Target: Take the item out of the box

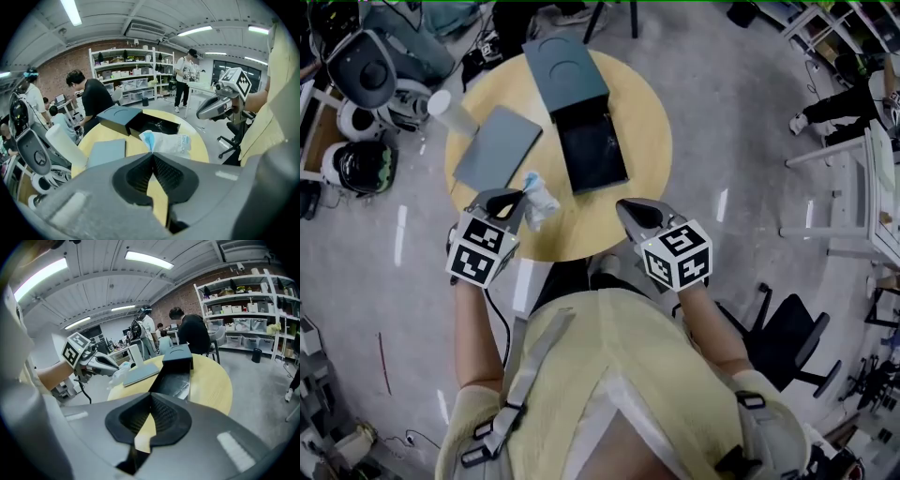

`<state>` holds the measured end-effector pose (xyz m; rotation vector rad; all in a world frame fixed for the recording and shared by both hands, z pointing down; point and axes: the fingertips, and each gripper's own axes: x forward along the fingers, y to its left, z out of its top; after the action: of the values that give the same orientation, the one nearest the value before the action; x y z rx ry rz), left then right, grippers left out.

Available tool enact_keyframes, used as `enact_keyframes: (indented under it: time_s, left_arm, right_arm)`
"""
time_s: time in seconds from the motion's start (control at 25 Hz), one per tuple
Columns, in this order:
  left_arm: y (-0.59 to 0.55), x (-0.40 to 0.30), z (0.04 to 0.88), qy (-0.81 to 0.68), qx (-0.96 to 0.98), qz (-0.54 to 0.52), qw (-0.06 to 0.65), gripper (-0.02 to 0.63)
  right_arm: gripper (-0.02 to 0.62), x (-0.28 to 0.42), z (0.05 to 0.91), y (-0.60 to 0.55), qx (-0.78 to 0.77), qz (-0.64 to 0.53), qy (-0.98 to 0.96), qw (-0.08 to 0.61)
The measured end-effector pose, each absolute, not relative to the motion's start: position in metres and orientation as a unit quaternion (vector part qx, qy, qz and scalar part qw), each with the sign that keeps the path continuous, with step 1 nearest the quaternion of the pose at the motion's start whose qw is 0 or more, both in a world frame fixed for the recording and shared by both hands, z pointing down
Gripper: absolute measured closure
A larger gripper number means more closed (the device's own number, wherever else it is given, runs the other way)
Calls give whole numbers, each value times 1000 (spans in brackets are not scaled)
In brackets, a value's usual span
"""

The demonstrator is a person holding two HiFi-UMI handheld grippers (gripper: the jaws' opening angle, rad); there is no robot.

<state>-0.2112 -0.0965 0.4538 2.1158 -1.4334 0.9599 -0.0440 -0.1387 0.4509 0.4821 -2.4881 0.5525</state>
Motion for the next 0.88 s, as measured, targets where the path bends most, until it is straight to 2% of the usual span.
enact_keyframes:
  time_s: [0.36,0.88]
  left_arm:
    - [-68,-205,469,-531,746,326,237,598]
    - [-58,-216,471,-552,724,333,247,597]
  right_arm:
    - [591,-53,452,-134,158,191,-927,282]
    - [591,-66,446,-139,152,177,-934,272]
